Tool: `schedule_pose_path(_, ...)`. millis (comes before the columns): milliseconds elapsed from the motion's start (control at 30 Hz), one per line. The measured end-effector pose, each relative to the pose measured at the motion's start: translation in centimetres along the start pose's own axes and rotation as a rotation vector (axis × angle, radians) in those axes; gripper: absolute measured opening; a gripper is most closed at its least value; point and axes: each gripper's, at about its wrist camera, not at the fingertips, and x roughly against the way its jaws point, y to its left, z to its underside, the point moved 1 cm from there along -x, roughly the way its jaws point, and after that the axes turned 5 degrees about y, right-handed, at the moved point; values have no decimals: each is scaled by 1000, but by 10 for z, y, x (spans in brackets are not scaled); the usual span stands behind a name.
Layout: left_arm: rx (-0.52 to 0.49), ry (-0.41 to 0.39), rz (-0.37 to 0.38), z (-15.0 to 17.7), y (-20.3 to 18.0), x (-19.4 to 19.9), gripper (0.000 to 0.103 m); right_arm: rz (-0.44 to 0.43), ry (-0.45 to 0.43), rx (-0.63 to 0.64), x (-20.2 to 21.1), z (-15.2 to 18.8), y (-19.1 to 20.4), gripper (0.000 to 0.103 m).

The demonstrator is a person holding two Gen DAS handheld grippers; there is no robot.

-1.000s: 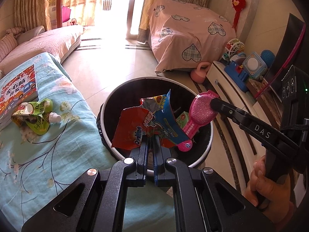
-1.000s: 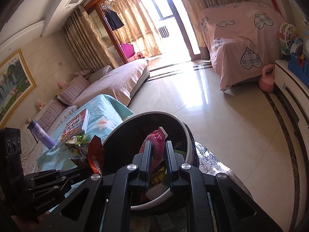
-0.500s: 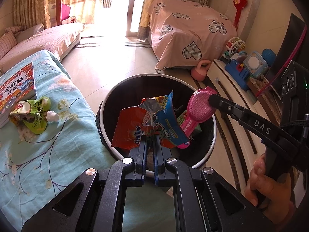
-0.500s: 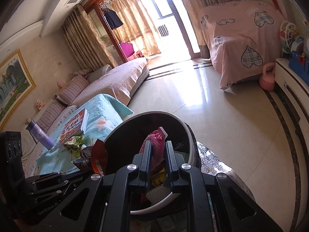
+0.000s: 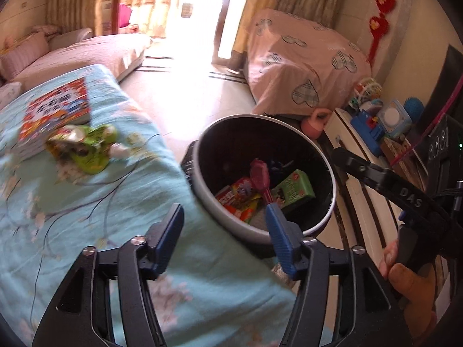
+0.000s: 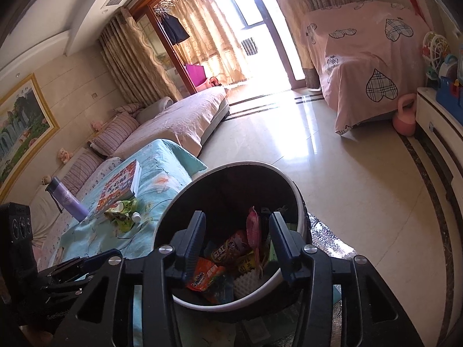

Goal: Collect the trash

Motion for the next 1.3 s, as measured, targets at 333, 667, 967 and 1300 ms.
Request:
schedule_pose_path(333, 122, -55, -63, 53, 56, 50, 71, -128, -16, 26, 22, 34, 48, 95)
schedule_pose_path(667, 170, -120, -122, 117, 98, 115, 76, -187, -15, 112, 45, 88, 113, 102)
schedule_pose_path(967, 186, -291, -237, 155, 111, 180, 86, -198, -74, 342, 75, 123, 177, 102)
schedule_pose_path(1300, 171, -439, -383, 189, 110, 211, 103, -112, -300, 467, 124, 137, 211, 103)
